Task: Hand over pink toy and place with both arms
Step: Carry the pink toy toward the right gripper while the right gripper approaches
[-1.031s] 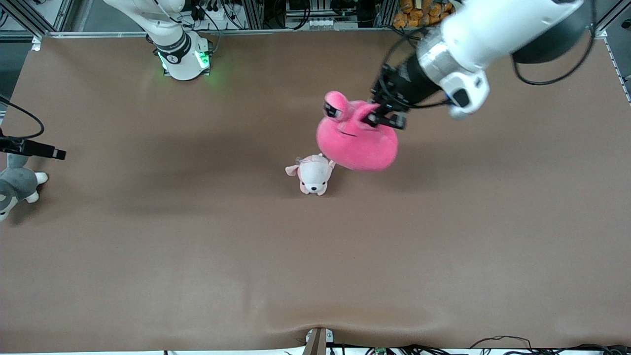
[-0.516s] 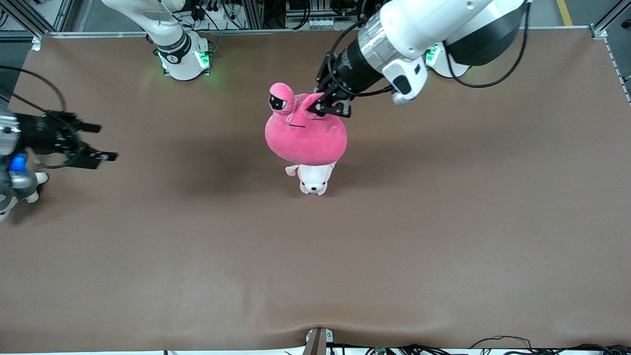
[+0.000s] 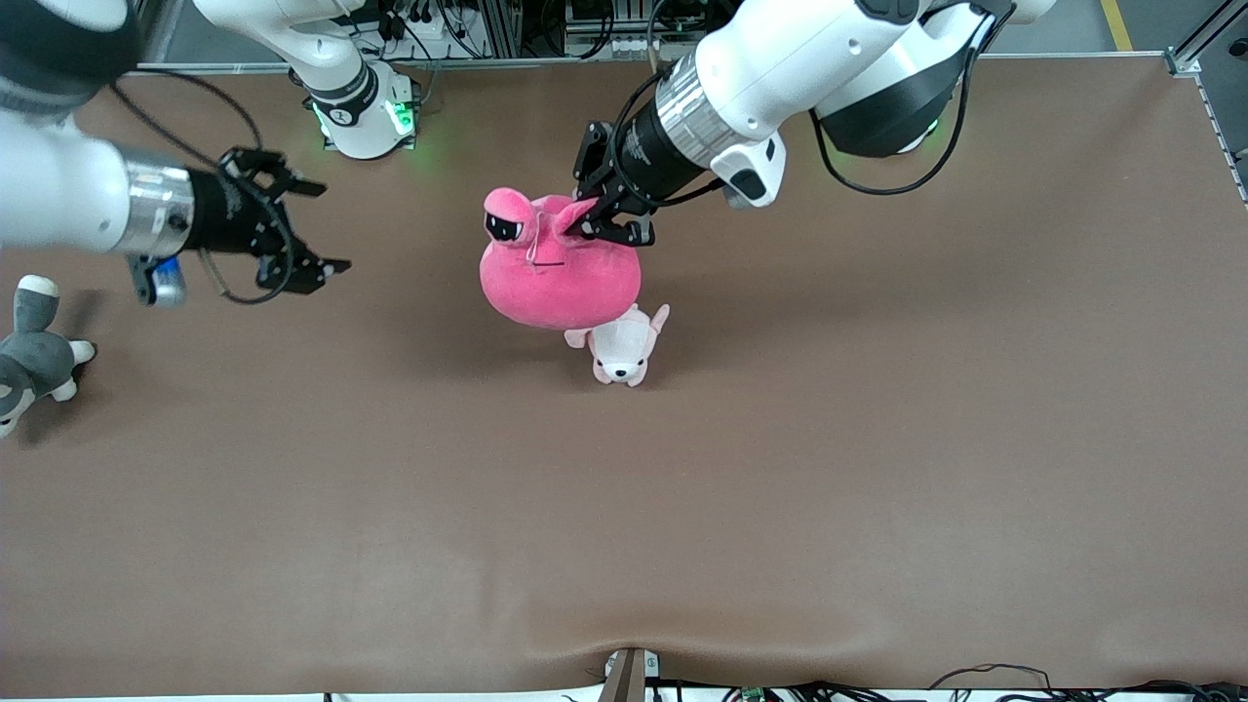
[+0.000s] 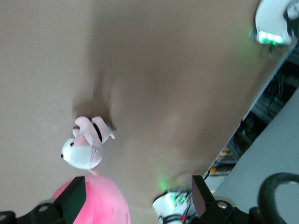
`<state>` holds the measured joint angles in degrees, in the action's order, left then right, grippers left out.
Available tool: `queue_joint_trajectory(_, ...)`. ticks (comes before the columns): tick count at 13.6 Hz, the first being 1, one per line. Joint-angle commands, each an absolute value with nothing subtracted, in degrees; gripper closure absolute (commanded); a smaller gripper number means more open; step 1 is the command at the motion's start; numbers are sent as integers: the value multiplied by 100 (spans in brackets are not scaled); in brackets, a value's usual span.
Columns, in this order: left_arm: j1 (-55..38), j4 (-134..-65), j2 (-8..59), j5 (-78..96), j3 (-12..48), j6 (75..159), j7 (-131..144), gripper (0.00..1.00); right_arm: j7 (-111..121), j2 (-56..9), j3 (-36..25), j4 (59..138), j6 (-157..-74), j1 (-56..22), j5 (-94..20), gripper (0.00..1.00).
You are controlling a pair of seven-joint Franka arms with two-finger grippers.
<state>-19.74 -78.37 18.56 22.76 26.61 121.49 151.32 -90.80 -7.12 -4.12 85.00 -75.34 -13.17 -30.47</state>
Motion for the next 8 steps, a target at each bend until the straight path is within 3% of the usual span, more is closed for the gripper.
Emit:
queue_joint_trajectory(1, -2161, -7638, 2039, 2347, 2646, 12409, 15555, 100, -10340, -562, -475, 8561, -7995, -1712, -3375, 0)
queue_joint_trajectory(4, -2302, -7638, 2118, 2355, 2637, 12752, 15846, 100, -11126, -685, -475, 8578, -9103, -2161, -3375, 0)
queue_joint_trajectory(8, -2443, -7646, 2197, 2347, 2628, 12876, 15908, 100, -11433, -888, -475, 8578, -9624, -2680, -3366, 0)
